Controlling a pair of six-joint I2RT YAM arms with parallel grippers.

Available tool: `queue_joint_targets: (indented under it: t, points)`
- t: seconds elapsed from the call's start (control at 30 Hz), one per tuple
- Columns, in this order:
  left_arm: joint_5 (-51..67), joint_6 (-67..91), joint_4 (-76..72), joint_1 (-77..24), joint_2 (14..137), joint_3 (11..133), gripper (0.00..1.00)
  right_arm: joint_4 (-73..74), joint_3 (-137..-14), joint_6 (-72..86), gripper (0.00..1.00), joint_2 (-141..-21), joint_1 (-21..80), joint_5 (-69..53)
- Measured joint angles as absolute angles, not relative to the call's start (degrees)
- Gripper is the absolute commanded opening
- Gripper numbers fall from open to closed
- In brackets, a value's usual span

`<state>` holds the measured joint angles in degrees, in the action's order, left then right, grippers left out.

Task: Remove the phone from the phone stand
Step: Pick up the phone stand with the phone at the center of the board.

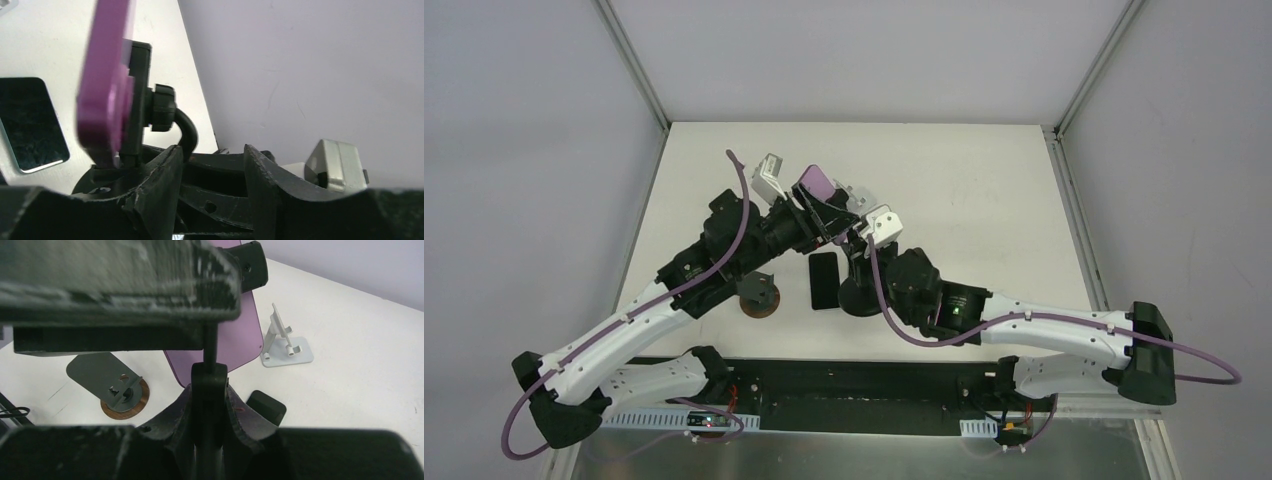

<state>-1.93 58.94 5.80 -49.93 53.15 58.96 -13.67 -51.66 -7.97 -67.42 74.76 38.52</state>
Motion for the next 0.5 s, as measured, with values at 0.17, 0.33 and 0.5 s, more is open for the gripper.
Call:
queue_joint_targets:
  t: [0.17,0.33,0.5]
  points:
    - [-2.2,58.0,5.9,-49.9,53.5,58.2,0.38,-13.9,-51.2,-9.7,0.00,-67.1,75.0,39.8]
    - [-2.2,56.2,5.9,-49.9,53.9,58.1,0.29,-13.8,-50.6,-10.1,0.00,-66.0,75.3,39.7]
    - [-1.7,53.8,5.7,-50.0,54.0,57.9,0.36,-12.3,-50.3,-10.0,0.00,-64.4,75.3,38.4]
